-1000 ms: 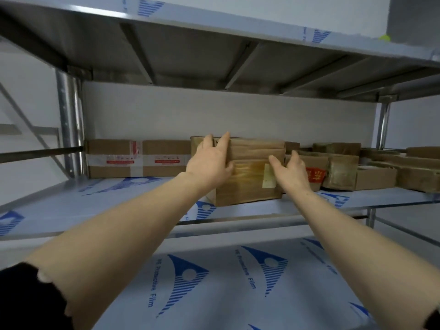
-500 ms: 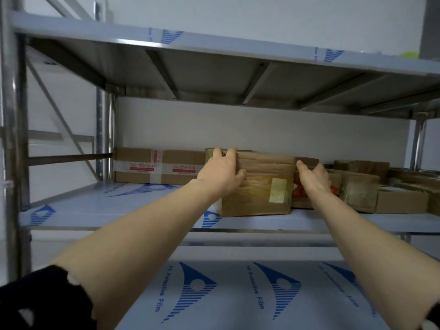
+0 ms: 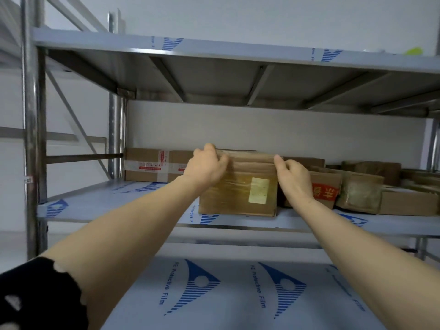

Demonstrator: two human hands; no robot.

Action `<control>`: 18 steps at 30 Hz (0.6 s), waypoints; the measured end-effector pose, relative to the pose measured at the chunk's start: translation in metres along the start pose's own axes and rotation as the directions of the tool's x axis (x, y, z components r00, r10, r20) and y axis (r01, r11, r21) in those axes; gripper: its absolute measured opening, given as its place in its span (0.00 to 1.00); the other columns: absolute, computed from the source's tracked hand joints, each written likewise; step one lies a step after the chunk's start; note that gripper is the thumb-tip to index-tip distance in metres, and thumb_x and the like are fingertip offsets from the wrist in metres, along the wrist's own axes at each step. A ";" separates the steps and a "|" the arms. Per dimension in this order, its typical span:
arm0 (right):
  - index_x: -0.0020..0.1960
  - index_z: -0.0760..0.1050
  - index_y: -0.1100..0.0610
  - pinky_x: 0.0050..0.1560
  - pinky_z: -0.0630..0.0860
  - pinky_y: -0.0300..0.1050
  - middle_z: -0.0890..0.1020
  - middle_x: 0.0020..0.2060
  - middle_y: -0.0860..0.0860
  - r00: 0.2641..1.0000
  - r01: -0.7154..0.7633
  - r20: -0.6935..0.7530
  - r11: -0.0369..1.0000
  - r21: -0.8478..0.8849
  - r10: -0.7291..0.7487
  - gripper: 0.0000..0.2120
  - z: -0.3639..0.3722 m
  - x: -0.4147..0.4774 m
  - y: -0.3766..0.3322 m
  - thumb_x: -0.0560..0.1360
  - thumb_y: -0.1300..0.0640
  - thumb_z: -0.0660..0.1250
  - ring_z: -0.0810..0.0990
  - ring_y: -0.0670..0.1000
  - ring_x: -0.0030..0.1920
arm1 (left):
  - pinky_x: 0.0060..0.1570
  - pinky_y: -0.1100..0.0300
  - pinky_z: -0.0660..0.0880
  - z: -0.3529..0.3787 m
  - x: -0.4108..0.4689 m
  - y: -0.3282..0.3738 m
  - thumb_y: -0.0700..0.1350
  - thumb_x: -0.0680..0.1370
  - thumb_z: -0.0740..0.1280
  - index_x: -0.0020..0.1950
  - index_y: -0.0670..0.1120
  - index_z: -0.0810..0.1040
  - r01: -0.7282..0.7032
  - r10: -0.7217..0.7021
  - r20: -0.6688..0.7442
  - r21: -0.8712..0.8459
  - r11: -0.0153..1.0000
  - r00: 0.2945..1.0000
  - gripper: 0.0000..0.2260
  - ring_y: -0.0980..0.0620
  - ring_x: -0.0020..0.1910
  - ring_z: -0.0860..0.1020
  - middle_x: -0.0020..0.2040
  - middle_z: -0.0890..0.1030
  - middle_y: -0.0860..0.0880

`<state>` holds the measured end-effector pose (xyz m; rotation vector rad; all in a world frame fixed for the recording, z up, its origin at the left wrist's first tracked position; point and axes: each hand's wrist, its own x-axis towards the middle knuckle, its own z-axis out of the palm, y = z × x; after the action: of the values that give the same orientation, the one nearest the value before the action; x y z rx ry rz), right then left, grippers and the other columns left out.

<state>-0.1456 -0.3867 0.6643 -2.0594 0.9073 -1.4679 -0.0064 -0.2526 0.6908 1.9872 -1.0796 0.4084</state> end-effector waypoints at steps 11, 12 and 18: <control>0.61 0.74 0.58 0.63 0.73 0.57 0.78 0.58 0.55 0.912 -0.406 0.269 0.767 0.496 0.308 0.25 0.007 -0.003 -0.027 0.73 0.41 0.68 0.76 0.57 0.59 | 0.42 0.55 0.72 -0.015 0.011 -0.002 0.52 0.78 0.65 0.43 0.40 0.72 0.298 -0.358 -0.049 -0.454 0.839 0.933 0.15 0.46 0.38 0.74 0.42 0.75 0.43; 0.60 0.74 0.57 0.62 0.74 0.58 0.79 0.56 0.55 0.908 -0.415 0.282 0.754 0.508 0.310 0.24 0.006 -0.005 -0.027 0.72 0.42 0.69 0.77 0.58 0.58 | 0.40 0.55 0.71 -0.016 0.008 -0.002 0.50 0.77 0.66 0.38 0.41 0.70 0.319 -0.382 -0.024 -0.505 0.802 0.924 0.14 0.48 0.34 0.72 0.38 0.73 0.45; 0.44 0.75 0.55 0.53 0.77 0.52 0.80 0.47 0.53 0.901 -0.419 0.342 0.734 0.535 0.266 0.07 -0.014 -0.022 -0.029 0.71 0.52 0.66 0.79 0.55 0.51 | 0.54 0.48 0.75 -0.023 -0.012 -0.004 0.49 0.72 0.70 0.48 0.43 0.71 0.356 -0.408 0.083 -0.665 0.657 0.909 0.13 0.44 0.50 0.76 0.50 0.76 0.43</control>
<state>-0.1559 -0.3512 0.6744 -1.4536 0.5778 -1.0785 -0.0086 -0.2269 0.6953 1.4576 -0.5936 -0.1391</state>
